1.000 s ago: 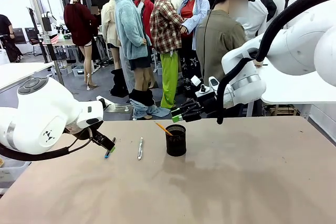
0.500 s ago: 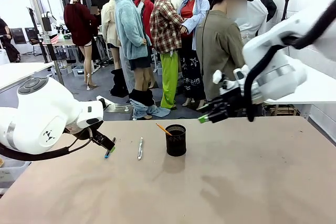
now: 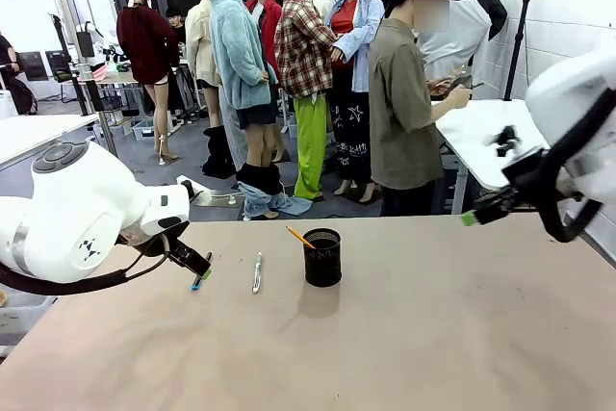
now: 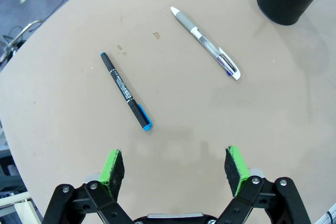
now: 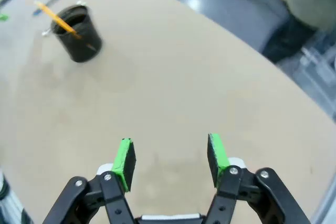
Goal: Place the pens into the pen holder.
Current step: Pick up a writing instrument from the table and place it into the Pen holder.
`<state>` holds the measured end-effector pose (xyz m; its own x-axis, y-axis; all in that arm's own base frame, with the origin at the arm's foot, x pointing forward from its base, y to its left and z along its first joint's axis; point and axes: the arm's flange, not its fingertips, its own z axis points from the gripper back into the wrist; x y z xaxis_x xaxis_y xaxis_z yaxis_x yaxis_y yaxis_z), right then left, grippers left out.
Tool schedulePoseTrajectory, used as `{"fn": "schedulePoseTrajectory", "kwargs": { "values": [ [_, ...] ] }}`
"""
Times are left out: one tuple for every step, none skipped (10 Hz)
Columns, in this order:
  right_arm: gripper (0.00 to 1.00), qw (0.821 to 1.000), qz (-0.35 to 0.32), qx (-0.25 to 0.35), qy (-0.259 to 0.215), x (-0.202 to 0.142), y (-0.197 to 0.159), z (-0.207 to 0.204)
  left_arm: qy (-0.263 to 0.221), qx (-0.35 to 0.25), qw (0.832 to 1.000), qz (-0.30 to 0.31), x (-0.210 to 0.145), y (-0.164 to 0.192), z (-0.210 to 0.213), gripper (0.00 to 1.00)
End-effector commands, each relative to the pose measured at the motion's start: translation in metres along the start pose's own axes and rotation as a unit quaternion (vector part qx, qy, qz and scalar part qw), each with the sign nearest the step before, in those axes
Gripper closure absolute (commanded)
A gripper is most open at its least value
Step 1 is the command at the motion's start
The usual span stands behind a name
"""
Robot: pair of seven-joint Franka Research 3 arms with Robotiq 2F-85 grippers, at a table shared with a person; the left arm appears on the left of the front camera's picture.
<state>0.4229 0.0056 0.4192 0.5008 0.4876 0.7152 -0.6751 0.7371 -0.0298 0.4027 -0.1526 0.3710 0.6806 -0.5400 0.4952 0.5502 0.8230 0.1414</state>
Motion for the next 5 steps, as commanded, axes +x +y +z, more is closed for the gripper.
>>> {"fn": "schedulePoseTrajectory", "kwargs": {
  "values": [
    [0.31,0.99,-0.102,-0.052,0.081,-0.001,0.004,0.039,-0.001,0.0,1.0,0.002,-0.001,0.001,0.001,0.0],
    [0.31,0.973,-0.17,-0.108,0.115,-0.009,0.0,0.055,-0.001,0.0,1.0,0.002,-0.001,0.001,0.001,0.0],
    [0.31,0.964,-0.199,-0.115,0.135,-0.011,0.0,0.064,-0.001,0.0,1.0,0.002,-0.001,0.001,0.001,0.0],
    [0.31,0.954,-0.223,-0.119,0.158,-0.011,0.0,0.07,-0.001,0.0,1.0,0.002,-0.001,0.001,0.001,0.0],
    [0.31,0.943,-0.253,-0.133,0.168,-0.011,-0.002,0.076,-0.001,0.0,1.0,0.002,-0.001,0.001,0.001,0.0]
  ]
}}
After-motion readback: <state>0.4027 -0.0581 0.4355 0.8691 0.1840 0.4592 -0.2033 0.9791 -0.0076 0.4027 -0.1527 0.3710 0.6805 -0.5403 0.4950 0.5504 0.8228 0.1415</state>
